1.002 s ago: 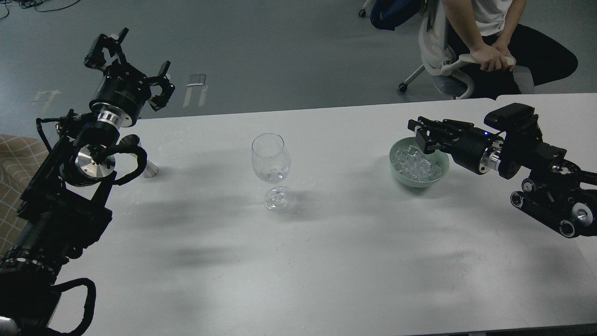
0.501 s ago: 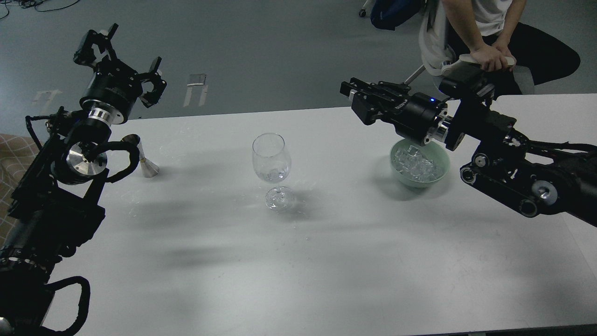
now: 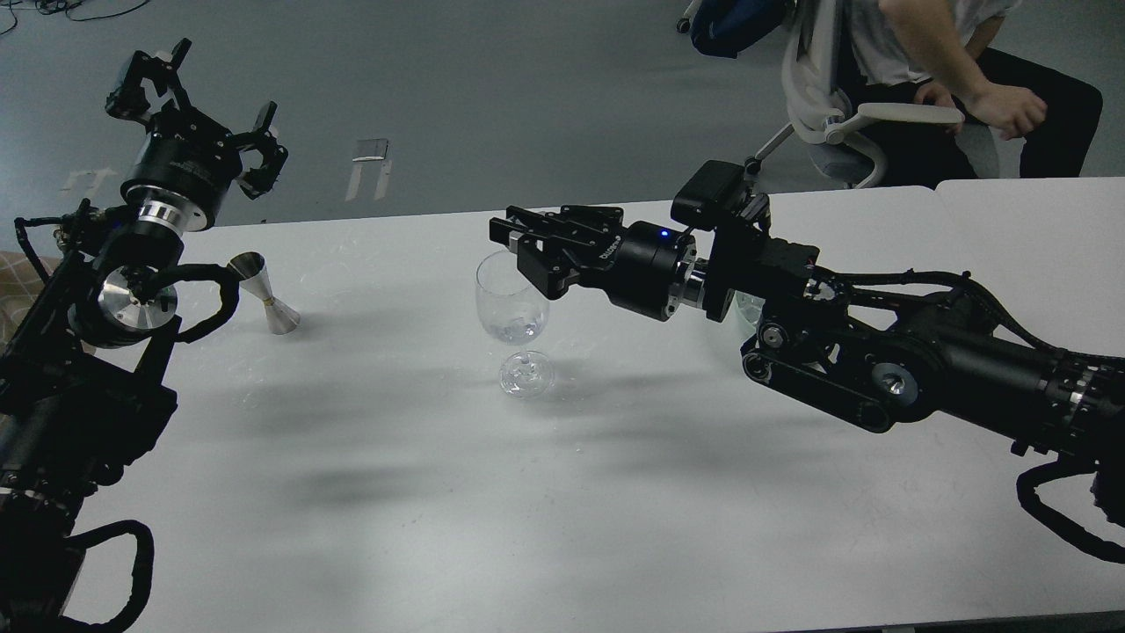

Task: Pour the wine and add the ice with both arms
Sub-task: 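Carry the ice with the right gripper over the wine glass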

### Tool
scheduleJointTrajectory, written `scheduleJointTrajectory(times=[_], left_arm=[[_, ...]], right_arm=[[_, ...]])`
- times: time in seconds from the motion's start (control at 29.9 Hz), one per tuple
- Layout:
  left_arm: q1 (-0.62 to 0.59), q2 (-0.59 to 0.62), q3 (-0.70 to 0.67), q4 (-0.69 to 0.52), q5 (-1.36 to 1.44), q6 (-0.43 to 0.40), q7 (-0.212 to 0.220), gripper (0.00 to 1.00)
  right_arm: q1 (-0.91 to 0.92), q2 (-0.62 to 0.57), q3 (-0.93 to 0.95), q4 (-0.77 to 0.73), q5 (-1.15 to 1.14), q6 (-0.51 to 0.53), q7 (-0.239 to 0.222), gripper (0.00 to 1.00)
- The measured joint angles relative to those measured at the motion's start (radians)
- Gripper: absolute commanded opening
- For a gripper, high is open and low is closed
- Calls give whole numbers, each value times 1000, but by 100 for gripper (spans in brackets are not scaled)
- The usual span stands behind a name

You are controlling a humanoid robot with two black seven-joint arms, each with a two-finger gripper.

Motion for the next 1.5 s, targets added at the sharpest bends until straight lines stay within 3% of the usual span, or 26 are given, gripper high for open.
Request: scheduleJointTrajectory(times=[0.5, 0.63, 0.74, 0.97, 1.07, 1.37, 1.44, 1.47, 1.5], left_arm=[[-1, 9, 2, -1, 1, 5, 3, 96], [-5, 9, 2, -1, 0, 6, 3, 96], [-5, 9, 2, -1, 0, 6, 3, 96], [-4, 15, 2, -1, 0, 5, 3, 96], [-3, 23, 1, -1, 0, 4, 3, 96], [-1, 37, 0, -1, 0, 4, 0, 96], [-1, 38, 0, -1, 0, 4, 0, 96], [-1, 38, -1, -1, 0, 4, 0, 96], [-1, 39, -1, -1, 0, 4, 0, 96]], right_arm=[[30, 37, -47, -62, -3, 1, 0, 7], [25, 38, -48, -62, -2, 0, 0, 12], [23, 37, -49, -62, -2, 0, -1, 22], [17, 34, -49, -63, -2, 0, -2, 28], [16, 34, -49, -63, -2, 0, -3, 37], [17, 31, -48, -60, 0, -3, -5, 44], [17, 31, -46, -58, 1, -5, -5, 50], [18, 31, -46, -58, 1, -5, -5, 63], [18, 31, -45, -58, 1, -5, -5, 82]])
